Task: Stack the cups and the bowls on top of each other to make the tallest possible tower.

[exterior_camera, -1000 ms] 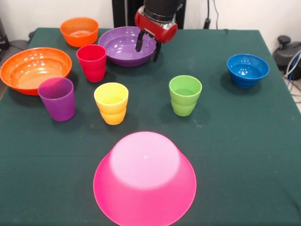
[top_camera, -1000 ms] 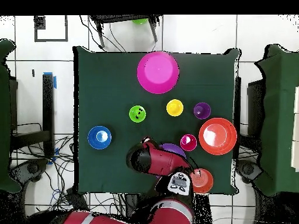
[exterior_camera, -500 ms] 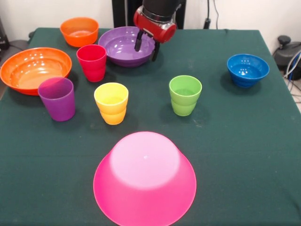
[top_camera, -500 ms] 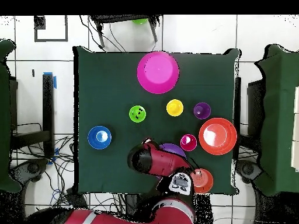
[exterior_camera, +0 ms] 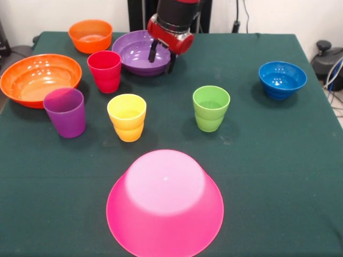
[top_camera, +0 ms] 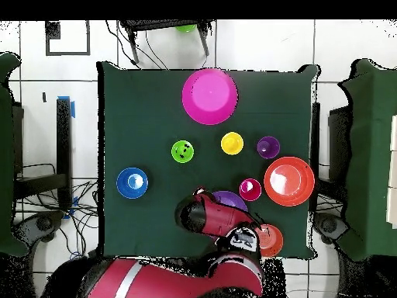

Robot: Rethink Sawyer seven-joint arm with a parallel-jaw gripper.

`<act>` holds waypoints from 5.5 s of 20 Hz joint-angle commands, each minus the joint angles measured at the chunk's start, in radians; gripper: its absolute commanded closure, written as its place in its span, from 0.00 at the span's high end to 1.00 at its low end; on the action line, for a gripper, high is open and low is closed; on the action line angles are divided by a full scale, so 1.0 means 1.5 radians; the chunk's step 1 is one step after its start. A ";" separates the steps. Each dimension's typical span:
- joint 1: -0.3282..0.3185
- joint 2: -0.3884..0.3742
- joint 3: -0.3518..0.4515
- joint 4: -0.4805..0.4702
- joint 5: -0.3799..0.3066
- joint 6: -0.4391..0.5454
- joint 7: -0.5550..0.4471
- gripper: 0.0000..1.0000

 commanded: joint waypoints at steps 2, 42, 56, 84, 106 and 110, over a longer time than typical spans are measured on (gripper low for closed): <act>-0.004 0.060 0.057 -0.012 -0.026 -0.052 0.060 1.00; 0.157 -0.197 -0.023 -0.099 0.030 0.375 0.097 0.00; 0.173 -0.057 -0.052 -0.376 0.030 0.413 0.108 0.00; 0.143 0.214 -0.119 -0.869 0.065 0.603 0.133 0.00; 0.159 0.289 -0.219 -0.886 0.098 0.574 0.188 0.00; 0.152 0.310 -0.227 -0.899 0.103 0.563 0.195 0.00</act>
